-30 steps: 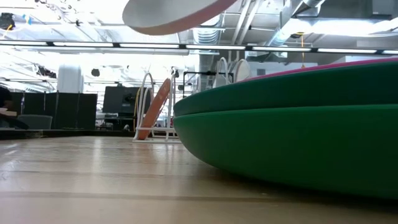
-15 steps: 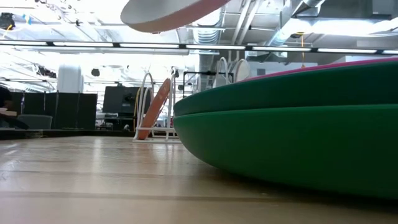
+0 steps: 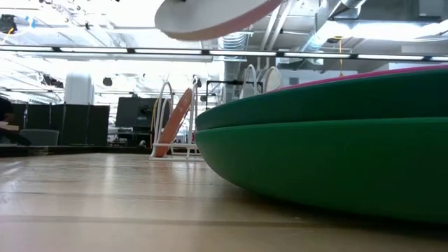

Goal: Sort dishes
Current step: Put the small white plate in the dish rack

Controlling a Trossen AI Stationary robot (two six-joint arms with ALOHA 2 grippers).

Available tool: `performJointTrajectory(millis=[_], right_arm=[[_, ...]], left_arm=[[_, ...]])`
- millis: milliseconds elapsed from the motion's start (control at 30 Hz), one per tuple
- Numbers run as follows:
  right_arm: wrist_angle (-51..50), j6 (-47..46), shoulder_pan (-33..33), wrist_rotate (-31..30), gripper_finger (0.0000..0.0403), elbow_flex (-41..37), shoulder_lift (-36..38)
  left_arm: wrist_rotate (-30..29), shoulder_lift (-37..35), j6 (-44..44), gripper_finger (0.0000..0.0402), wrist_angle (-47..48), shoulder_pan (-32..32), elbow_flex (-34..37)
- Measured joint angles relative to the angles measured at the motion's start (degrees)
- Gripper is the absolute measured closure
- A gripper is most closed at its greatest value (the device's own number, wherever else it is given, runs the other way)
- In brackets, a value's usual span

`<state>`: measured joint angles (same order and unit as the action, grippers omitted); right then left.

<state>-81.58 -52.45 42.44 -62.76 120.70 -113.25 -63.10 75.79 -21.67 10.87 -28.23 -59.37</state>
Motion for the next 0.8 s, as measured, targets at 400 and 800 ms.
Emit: performJointTrajectory(millis=[400, 800], right_arm=[[-6.4, -4.0, -2.4, -4.9, 0.0149, 0.0, -1.4], [-8.4, -5.0, -3.7, -2.8, 0.0207, 0.0, -1.4]], left_arm=[[-0.1, 0.0, 3.5, 0.0401, -2.5, -1.1, 0.0], [-0.1, 0.0, 6.9, 0.0401, -3.0, -2.0, 0.0]])
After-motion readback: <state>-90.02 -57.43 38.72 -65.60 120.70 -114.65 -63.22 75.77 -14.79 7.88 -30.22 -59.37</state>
